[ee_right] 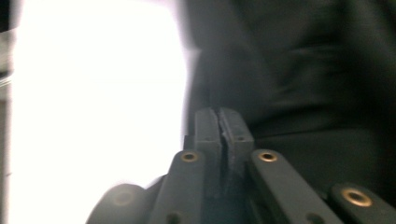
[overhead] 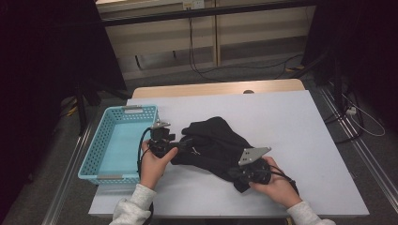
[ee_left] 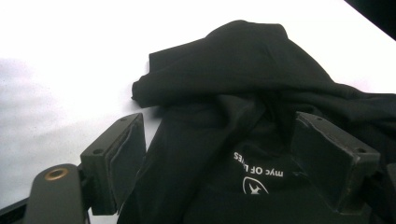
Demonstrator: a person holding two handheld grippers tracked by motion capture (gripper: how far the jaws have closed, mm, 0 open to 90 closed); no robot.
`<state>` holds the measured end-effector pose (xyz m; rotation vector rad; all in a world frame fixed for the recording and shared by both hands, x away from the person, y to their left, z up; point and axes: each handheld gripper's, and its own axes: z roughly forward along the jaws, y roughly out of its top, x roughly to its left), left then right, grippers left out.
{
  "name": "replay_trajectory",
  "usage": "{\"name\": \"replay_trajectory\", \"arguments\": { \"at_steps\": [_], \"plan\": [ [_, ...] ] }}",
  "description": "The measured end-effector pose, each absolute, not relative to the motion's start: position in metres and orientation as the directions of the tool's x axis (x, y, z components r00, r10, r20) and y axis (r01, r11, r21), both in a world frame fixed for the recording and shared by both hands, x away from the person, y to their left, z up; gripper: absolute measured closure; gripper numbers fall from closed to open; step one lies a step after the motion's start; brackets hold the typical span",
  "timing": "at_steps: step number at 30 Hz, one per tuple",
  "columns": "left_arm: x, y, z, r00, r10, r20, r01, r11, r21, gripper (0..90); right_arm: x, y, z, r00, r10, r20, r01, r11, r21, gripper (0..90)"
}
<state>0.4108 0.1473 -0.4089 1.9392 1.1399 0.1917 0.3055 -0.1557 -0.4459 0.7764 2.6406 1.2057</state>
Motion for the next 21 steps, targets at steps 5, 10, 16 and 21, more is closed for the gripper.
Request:
{"name": "replay_trajectory", "arguments": {
  "at_steps": [5,10,16,21],
  "plan": [
    [0.41,0.146,-0.408,0.574,0.774,-0.269,0.64,-0.219,0.736,18.5,0.304,-0.148,-0.445,-0.855,0.515,0.065,0.389,0.553,0.737,77.4],
    [0.41,0.145,-0.41,0.576,0.767,-0.283,0.651,-0.221,0.726,16.7,0.312,-0.159,-0.438,-0.815,0.574,0.079,0.414,0.483,0.772,59.6],
    [0.405,0.144,-0.407,0.587,0.761,-0.275,0.644,-0.233,0.728,15.9,0.324,-0.174,-0.431,-0.749,0.654,0.102,0.447,0.386,0.807,46.0],
    [0.399,0.146,-0.405,0.593,0.763,-0.258,0.644,-0.257,0.72,14.9,0.335,-0.179,-0.427,-0.691,0.72,0.055,0.436,0.355,0.827,36.4]
  ]
}}
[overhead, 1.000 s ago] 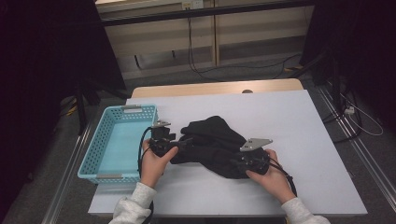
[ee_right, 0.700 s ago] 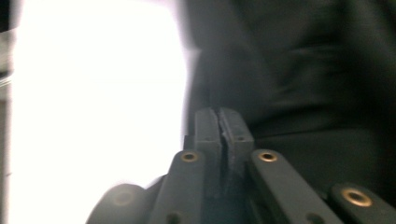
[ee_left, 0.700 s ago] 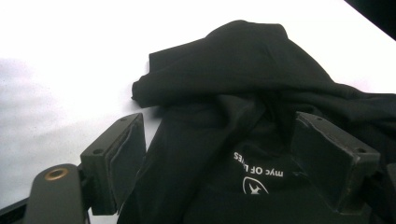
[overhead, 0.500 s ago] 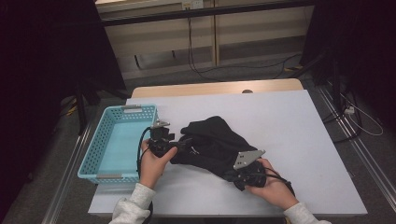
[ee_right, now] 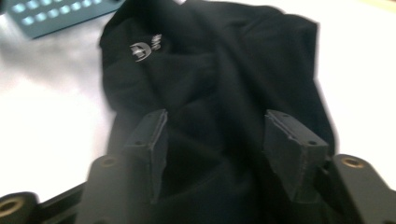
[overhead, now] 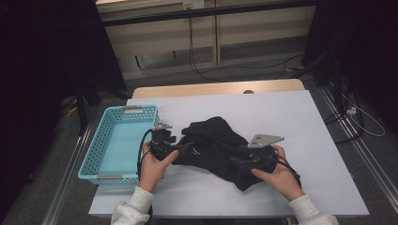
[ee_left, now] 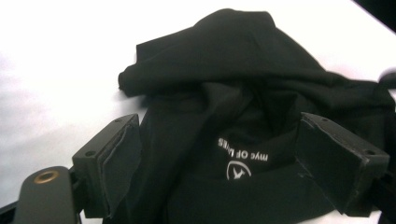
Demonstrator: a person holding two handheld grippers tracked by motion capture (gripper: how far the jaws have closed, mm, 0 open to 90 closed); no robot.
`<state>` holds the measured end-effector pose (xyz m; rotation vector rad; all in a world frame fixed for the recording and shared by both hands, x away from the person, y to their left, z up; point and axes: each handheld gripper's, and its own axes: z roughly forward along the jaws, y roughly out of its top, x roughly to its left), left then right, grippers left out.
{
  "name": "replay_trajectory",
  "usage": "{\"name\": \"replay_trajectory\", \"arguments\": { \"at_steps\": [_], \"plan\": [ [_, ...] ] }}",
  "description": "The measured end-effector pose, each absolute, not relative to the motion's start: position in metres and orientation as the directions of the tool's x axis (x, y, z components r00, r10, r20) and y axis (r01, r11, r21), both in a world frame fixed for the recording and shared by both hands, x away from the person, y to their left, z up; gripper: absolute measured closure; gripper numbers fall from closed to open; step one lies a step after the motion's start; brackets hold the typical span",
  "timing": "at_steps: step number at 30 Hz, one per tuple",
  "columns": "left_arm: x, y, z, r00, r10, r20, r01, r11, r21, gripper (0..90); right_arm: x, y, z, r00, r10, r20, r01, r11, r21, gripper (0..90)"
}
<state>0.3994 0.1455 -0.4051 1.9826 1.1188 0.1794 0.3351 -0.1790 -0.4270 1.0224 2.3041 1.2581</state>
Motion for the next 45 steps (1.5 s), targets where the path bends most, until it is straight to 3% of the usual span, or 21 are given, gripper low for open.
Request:
{"name": "replay_trajectory", "arguments": {
  "at_steps": [11,24,29,32,35,40,45],
  "plan": [
    [0.388,0.156,-0.402,0.579,0.777,-0.248,0.642,-0.247,0.725,14.3,0.373,-0.18,-0.427,-0.616,0.785,0.061,0.493,0.324,0.807,22.6],
    [0.379,0.159,-0.399,0.578,0.782,-0.234,0.637,-0.253,0.728,14.3,0.408,-0.165,-0.442,-0.576,0.816,0.043,0.556,0.354,0.752,22.3],
    [0.378,0.156,-0.403,0.582,0.777,-0.238,0.641,-0.259,0.723,14.3,0.411,-0.159,-0.45,-0.607,0.793,0.06,0.569,0.38,0.729,40.3],
    [0.377,0.156,-0.404,0.58,0.778,-0.24,0.644,-0.259,0.72,14.3,0.411,-0.154,-0.454,-0.633,0.772,0.056,0.569,0.414,0.711,57.4],
    [0.377,0.157,-0.404,0.579,0.78,-0.238,0.645,-0.26,0.719,14.4,0.409,-0.151,-0.454,-0.655,0.752,0.069,0.559,0.421,0.715,83.4],
    [0.377,0.158,-0.405,0.578,0.78,-0.239,0.648,-0.261,0.716,14.4,0.404,-0.158,-0.448,-0.626,0.779,0.019,0.558,0.431,0.709,87.1],
    [0.379,0.159,-0.403,0.584,0.775,-0.241,0.641,-0.259,0.722,14.4,0.393,-0.195,-0.441,-0.58,0.815,-0.018,0.571,0.422,0.704,87.3]
  ]
}}
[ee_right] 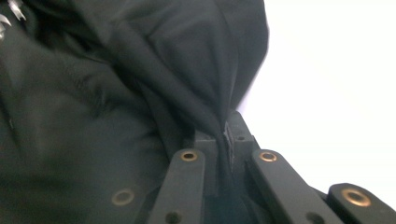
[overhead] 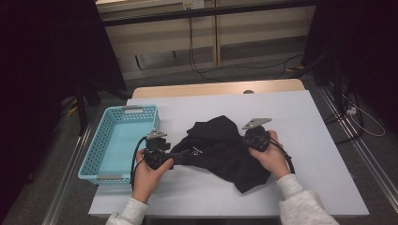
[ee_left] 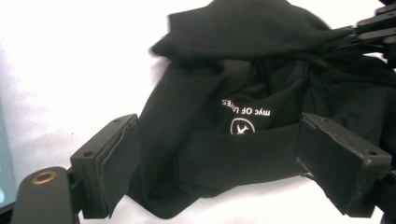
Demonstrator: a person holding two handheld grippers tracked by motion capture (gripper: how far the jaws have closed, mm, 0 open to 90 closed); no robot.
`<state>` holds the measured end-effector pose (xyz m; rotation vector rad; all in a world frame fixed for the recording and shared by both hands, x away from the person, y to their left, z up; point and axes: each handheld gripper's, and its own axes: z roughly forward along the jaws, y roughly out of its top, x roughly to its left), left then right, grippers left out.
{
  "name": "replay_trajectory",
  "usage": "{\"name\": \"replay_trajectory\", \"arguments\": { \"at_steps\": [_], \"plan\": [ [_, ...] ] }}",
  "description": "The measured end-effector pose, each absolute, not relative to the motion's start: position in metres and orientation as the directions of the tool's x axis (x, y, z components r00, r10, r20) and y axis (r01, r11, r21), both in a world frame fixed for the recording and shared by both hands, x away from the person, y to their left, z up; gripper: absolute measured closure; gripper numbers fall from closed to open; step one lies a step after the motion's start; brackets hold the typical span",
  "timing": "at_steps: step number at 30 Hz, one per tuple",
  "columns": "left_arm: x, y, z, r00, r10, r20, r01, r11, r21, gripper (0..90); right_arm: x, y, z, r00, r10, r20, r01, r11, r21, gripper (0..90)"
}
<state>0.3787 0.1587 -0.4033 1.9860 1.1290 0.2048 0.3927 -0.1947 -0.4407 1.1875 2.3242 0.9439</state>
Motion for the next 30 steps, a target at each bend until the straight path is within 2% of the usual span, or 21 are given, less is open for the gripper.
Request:
{"name": "replay_trajectory", "arguments": {
  "at_steps": [5,8,9,11,12,16,24,30],
  "plan": [
    [0.38,0.155,-0.402,0.592,0.768,-0.245,0.636,-0.259,0.727,14.5,0.38,-0.239,-0.433,-0.52,0.854,0.023,0.604,0.349,0.716,87.2],
    [0.381,0.152,-0.402,0.593,0.767,-0.245,0.635,-0.258,0.728,14.6,0.373,-0.242,-0.431,-0.58,0.814,0.043,0.587,0.381,0.715,84.2],
    [0.382,0.152,-0.403,0.595,0.765,-0.245,0.634,-0.26,0.728,14.6,0.372,-0.237,-0.43,-0.606,0.795,0.044,0.572,0.396,0.719,78.7],
    [0.382,0.152,-0.403,0.595,0.765,-0.244,0.636,-0.263,0.726,14.6,0.374,-0.223,-0.428,-0.621,0.783,0.013,0.54,0.416,0.731,53.0],
    [0.382,0.152,-0.403,0.597,0.764,-0.245,0.635,-0.263,0.726,14.7,0.376,-0.215,-0.428,-0.626,0.78,0.001,0.529,0.423,0.735,44.6],
    [0.379,0.152,-0.404,0.6,0.762,-0.245,0.639,-0.272,0.72,14.6,0.386,-0.188,-0.427,-0.643,0.765,-0.029,0.484,0.435,0.759,29.7],
    [0.373,0.154,-0.407,0.59,0.767,-0.251,0.647,-0.264,0.716,14.6,0.404,-0.149,-0.429,-0.675,0.736,-0.047,0.445,0.457,0.77,19.3],
    [0.371,0.16,-0.408,0.578,0.776,-0.25,0.652,-0.256,0.714,14.6,0.413,-0.129,-0.449,-0.704,0.71,-0.016,0.48,0.493,0.726,20.6]
  ]
}}
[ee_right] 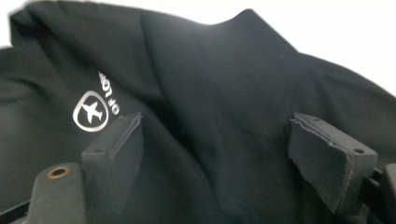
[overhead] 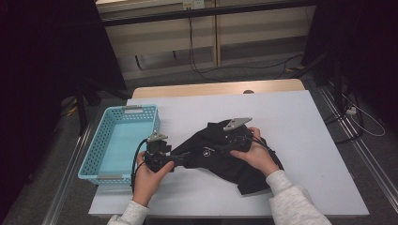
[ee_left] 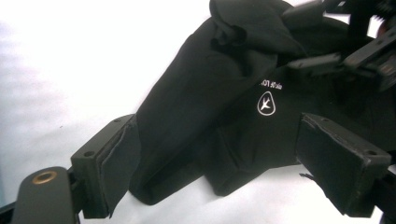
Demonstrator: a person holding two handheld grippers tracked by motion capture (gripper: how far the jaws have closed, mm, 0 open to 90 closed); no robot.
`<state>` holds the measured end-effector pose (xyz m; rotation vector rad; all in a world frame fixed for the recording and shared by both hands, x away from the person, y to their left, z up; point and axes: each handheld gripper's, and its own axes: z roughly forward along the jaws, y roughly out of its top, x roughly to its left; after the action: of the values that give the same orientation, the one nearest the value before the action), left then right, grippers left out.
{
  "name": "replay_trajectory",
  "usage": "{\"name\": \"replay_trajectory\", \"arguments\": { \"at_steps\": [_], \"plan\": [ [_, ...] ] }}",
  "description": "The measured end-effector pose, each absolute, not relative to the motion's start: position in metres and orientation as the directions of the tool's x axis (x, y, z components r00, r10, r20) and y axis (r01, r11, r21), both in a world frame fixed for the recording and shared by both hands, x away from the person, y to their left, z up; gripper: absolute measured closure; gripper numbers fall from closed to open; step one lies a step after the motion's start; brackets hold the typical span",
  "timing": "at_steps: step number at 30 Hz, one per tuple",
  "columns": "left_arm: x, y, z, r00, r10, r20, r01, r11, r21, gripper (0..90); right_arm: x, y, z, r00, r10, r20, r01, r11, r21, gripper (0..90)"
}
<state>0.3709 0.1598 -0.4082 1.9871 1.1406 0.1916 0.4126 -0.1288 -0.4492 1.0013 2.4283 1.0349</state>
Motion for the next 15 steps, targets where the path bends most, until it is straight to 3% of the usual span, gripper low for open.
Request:
{"name": "replay_trajectory", "arguments": {
  "at_steps": [3,4,5,6,7,9,15],
  "plan": [
    [0.371,0.16,-0.408,0.578,0.777,-0.248,0.651,-0.257,0.714,14.6,0.412,-0.121,-0.457,-0.69,0.723,-0.044,0.49,0.511,0.706,25.4],
    [0.37,0.16,-0.407,0.578,0.777,-0.249,0.652,-0.256,0.714,14.6,0.411,-0.119,-0.456,-0.699,0.714,-0.045,0.483,0.518,0.706,39.3],
    [0.37,0.16,-0.407,0.58,0.776,-0.248,0.649,-0.256,0.716,14.6,0.41,-0.119,-0.454,-0.723,0.691,-0.022,0.475,0.519,0.71,64.7],
    [0.37,0.159,-0.406,0.583,0.774,-0.247,0.647,-0.259,0.717,14.6,0.408,-0.118,-0.454,-0.726,0.686,-0.038,0.463,0.529,0.711,74.7],
    [0.37,0.158,-0.406,0.582,0.775,-0.246,0.647,-0.259,0.717,14.6,0.406,-0.117,-0.456,-0.726,0.686,-0.054,0.448,0.53,0.72,79.3],
    [0.369,0.157,-0.405,0.586,0.771,-0.247,0.643,-0.258,0.721,14.6,0.404,-0.117,-0.455,-0.727,0.685,-0.042,0.452,0.525,0.721,85.1],
    [0.37,0.155,-0.407,0.593,0.767,-0.246,0.643,-0.267,0.718,14.6,0.408,-0.14,-0.445,-0.679,0.734,0.007,0.49,0.446,0.749,86.3]
  ]
}}
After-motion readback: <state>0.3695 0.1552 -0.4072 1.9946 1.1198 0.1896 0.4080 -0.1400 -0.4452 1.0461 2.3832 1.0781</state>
